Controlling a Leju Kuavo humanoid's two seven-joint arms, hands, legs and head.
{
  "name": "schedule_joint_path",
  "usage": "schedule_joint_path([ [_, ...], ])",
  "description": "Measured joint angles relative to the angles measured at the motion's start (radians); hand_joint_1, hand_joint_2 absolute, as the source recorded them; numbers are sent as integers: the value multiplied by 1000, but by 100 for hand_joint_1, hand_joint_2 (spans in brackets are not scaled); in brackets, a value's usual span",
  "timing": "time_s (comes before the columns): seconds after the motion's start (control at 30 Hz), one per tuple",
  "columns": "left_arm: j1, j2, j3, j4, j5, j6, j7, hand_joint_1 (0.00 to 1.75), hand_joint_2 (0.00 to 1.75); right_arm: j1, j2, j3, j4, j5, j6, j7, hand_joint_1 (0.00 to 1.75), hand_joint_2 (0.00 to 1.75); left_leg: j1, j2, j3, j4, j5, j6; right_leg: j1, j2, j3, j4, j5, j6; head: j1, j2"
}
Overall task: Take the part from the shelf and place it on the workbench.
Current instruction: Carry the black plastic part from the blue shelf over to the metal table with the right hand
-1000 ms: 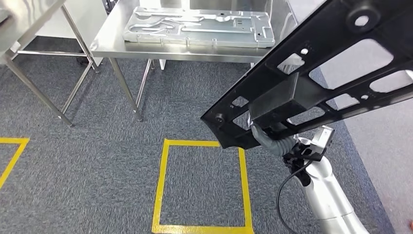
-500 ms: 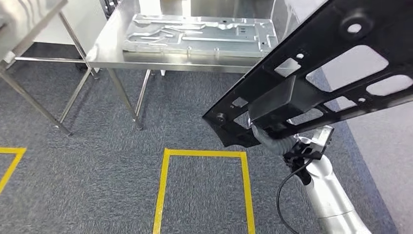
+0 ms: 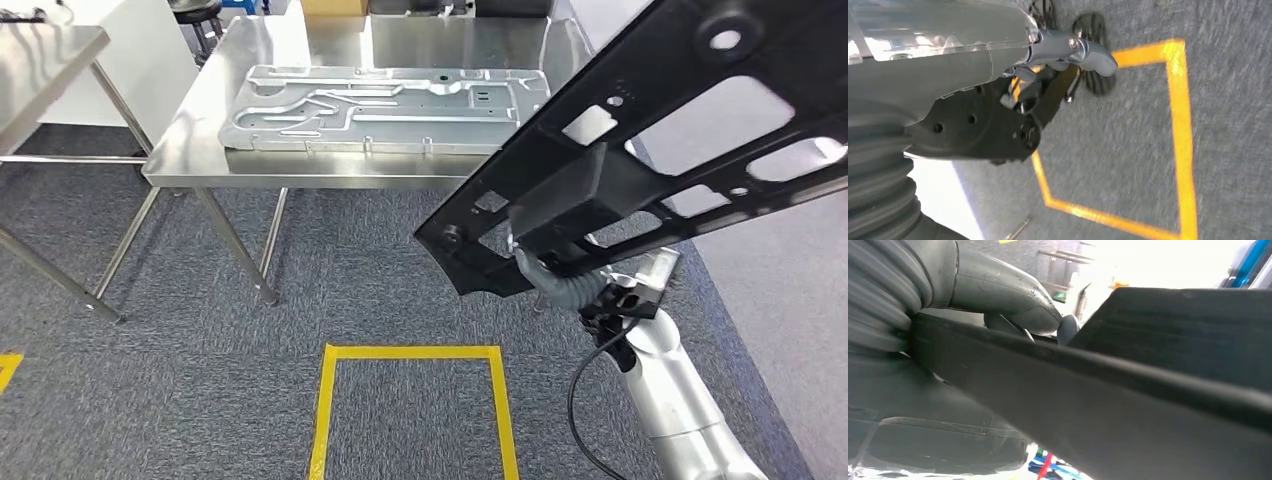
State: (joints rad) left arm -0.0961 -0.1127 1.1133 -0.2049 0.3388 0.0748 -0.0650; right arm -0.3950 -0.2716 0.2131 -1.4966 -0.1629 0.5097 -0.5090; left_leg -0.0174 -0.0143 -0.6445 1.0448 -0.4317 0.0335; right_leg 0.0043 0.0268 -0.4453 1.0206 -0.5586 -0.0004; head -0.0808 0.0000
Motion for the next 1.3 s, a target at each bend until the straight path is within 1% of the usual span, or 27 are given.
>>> schedule_joint_path([
  [0.07,-7,0,1,0,0,0,0,0,175,-5,0,0,-3,0,-2,-1,175,175,3,0,33,-13,0,7,-3,-4,-2,48,8,11,0,0],
  [0.1,-11,1,1,0,0,-1,0,0,175,-8,1,0,-5,-1,-3,-1,175,175,4,1,48,-16,-2,12,-4,-8,-22,87,8,16,0,0],
  [0.13,-14,1,2,0,-1,-1,0,0,175,-9,1,0,-6,-1,-4,0,175,175,6,2,61,-18,-8,15,-7,-12,-54,137,-3,21,0,0],
  [0.2,-16,1,2,0,-1,-1,0,0,175,-8,1,0,-7,-1,-6,3,175,175,9,3,76,-19,-23,17,-13,-17,-137,236,-51,32,0,0],
  [0.27,-13,1,3,0,-1,-2,-1,0,175,-4,1,1,-7,-1,-9,6,175,175,14,1,94,-20,-42,12,-20,-19,-203,267,-90,41,0,0],
  [0.3,-10,1,3,0,-1,-3,-2,0,175,-4,1,2,-7,-1,-10,7,175,175,17,1,105,-20,-52,9,-23,-21,-217,242,-79,45,0,0],
  [0.33,-7,0,3,0,0,-4,-2,0,175,-3,1,2,-9,-2,-12,8,175,175,20,1,117,-20,-63,4,-26,-23,-218,191,-43,46,0,0],
  [0.4,-4,1,3,0,0,-6,-3,0,175,-2,1,1,-13,-4,-17,9,175,175,24,2,139,-20,-84,-7,-29,-32,-201,74,69,48,0,0],
  [0.43,-4,1,3,0,-1,-7,-4,0,175,2,1,1,-16,-6,-20,9,175,175,25,2,148,-23,-94,-14,-26,-37,-193,38,104,44,0,0],
  [0.47,-4,1,3,0,-1,-8,-4,0,175,11,1,-1,-23,-6,-25,9,175,175,24,2,158,-26,-99,-22,-24,-39,-187,19,123,37,1,0],
  [0.53,-4,1,3,0,-1,-10,-6,0,175,36,0,-7,-45,-2,-35,8,175,175,23,2,170,-19,-96,-38,-22,-37,-170,10,113,19,1,0],
  [0.6,-3,2,3,0,0,-11,-6,0,175,56,0,-12,-71,3,-40,7,175,175,24,5,145,41,-81,-48,-25,-32,-143,-1,103,2,1,0],
  [0.67,-2,3,3,0,-1,-12,-6,0,175,67,-2,-18,-87,5,-41,6,175,175,26,7,70,152,-90,-50,-22,-30,-113,-9,85,-10,1,0],
  [0.73,-1,3,4,0,-1,-12,-5,0,175,74,-4,-25,-95,5,-39,6,175,175,26,8,-21,240,-148,-51,-17,-26,-82,-15,62,-15,1,0],
  [0.8,3,2,5,0,-1,-11,-5,0,175,75,-5,-28,-98,5,-36,8,175,175,25,7,-78,240,-199,-46,-11,-21,-46,-18,33,-17,1,0],
  [0.83,5,2,7,0,-1,-11,-5,0,175,72,-6,-28,-98,5,-35,9,175,175,24,7,-90,206,-191,-40,-8,-18,-26,-19,18,-17,1,0],
  [0.87,8,3,9,0,-1,-11,-5,0,175,69,-6,-28,-97,4,-34,12,175,175,21,7,-94,153,-142,-30,-6,-16,-7,-20,1,-18,1,0],
  [0.93,13,5,13,0,-1,-9,-6,0,175,62,-6,-28,-94,2,-31,17,175,175,8,4,-91,47,9,-12,-2,-11,26,-22,-34,-14,1,0],
  [0.97,15,7,14,0,-1,-8,-6,0,175,59,-6,-27,-92,1,-28,20,175,175,0,2,-85,16,66,-7,-4,-7,41,-25,-49,-9,1,0],
  [1.0,14,8,14,0,0,-8,-6,0,175,55,-8,-27,-91,-1,-25,21,175,175,-7,1,-75,2,88,-6,-6,-5,55,-22,-55,-2,1,0],
  [1.03,10,8,14,0,0,-7,-6,0,175,51,-10,-27,-90,-3,-22,22,175,175,-11,-1,-60,-1,78,-4,-10,-3,60,-9,-51,5,1,0],
  [1.07,5,8,15,0,0,-7,-6,0,175,45,-13,-26,-89,-6,-20,22,175,175,-12,-2,-43,-7,69,0,-13,-5,53,24,-36,10,1,0],
  [1.1,1,8,15,0,0,-7,-5,0,175,39,-14,-26,-89,-8,-19,21,175,175,-9,-2,-25,-13,57,5,-14,-8,28,78,-11,15,1,0],
  [1.17,-4,8,15,0,-1,-6,-6,0,175,30,-18,-24,-86,-13,-18,19,175,175,-3,-2,11,-21,32,11,-18,-15,-63,206,10,23,1,0],
  [1.2,-5,7,15,0,-1,-5,-6,0,175,28,-20,-23,-84,-15,-18,19,175,175,0,-3,29,-23,17,12,-20,-17,-115,254,-8,28,1,0],
  [1.23,-5,7,16,0,-1,-4,-6,0,175,27,-22,-21,-81,-17,-18,19,175,175,2,-4,48,-23,1,12,-22,-17,-163,282,-49,33,1,0],
  [1.3,-3,3,16,0,-1,-2,-5,0,175,27,-25,-16,-75,-18,-18,19,175,175,7,-8,92,-24,-36,9,-26,-20,-233,275,-139,44,1,0],
])
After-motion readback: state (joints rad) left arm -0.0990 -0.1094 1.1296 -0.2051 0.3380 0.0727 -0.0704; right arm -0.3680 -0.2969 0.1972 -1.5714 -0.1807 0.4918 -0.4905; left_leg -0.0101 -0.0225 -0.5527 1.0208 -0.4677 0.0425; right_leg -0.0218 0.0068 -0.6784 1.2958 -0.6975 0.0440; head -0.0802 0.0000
